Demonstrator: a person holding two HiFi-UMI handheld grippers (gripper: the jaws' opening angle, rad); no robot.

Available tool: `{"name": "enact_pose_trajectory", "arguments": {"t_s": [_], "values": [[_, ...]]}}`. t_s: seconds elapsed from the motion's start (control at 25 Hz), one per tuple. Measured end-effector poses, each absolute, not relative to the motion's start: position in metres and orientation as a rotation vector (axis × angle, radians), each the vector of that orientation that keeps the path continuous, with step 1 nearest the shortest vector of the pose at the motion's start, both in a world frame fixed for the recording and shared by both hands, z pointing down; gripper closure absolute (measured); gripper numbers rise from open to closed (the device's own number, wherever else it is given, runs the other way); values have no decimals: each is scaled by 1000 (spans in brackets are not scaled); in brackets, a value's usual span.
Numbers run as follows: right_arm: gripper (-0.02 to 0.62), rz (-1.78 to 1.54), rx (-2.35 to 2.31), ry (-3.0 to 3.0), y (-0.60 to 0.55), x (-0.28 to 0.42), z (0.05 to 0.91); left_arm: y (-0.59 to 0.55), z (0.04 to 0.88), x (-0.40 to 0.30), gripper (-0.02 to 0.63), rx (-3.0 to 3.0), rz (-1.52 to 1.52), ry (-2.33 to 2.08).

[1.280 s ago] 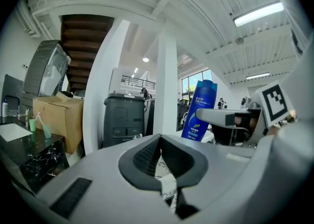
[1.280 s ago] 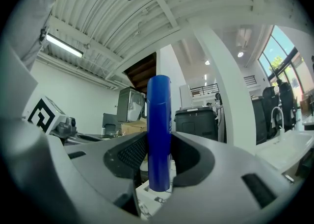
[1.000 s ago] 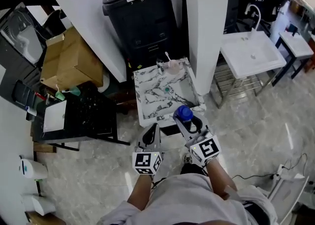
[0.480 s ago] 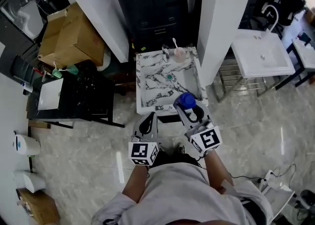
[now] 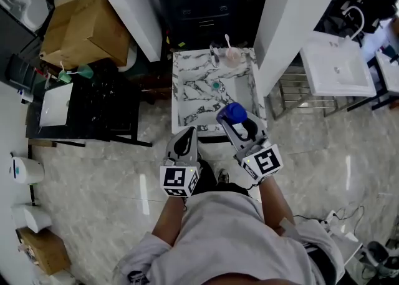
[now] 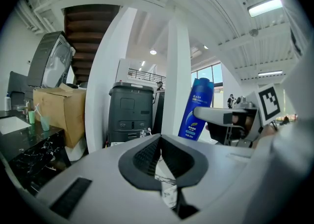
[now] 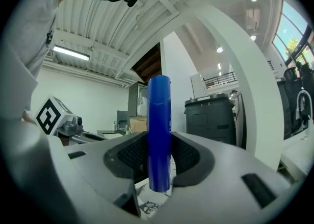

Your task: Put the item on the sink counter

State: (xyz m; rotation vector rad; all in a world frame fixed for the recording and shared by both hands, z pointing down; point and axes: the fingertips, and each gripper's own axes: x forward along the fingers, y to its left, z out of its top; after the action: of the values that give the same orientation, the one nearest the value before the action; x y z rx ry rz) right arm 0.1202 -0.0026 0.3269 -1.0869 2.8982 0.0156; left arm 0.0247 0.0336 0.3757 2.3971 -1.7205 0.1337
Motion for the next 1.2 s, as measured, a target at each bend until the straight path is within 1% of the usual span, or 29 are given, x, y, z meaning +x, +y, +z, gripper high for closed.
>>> {"name": "enact_pose_trajectory", "arguments": {"t_s": [0.72,1.0,1.2], "values": [[451,61,-1131,3008,-114,35,345,-91,399,-47,597,2420,119,-1582],[451,35,-1122,3029,-145,1,350,-134,406,-62,597,2476,125,-1461],[451,26,-1125,3071,-167,-7,362,-151,421,-71,597,2472,149,-1412]]}}
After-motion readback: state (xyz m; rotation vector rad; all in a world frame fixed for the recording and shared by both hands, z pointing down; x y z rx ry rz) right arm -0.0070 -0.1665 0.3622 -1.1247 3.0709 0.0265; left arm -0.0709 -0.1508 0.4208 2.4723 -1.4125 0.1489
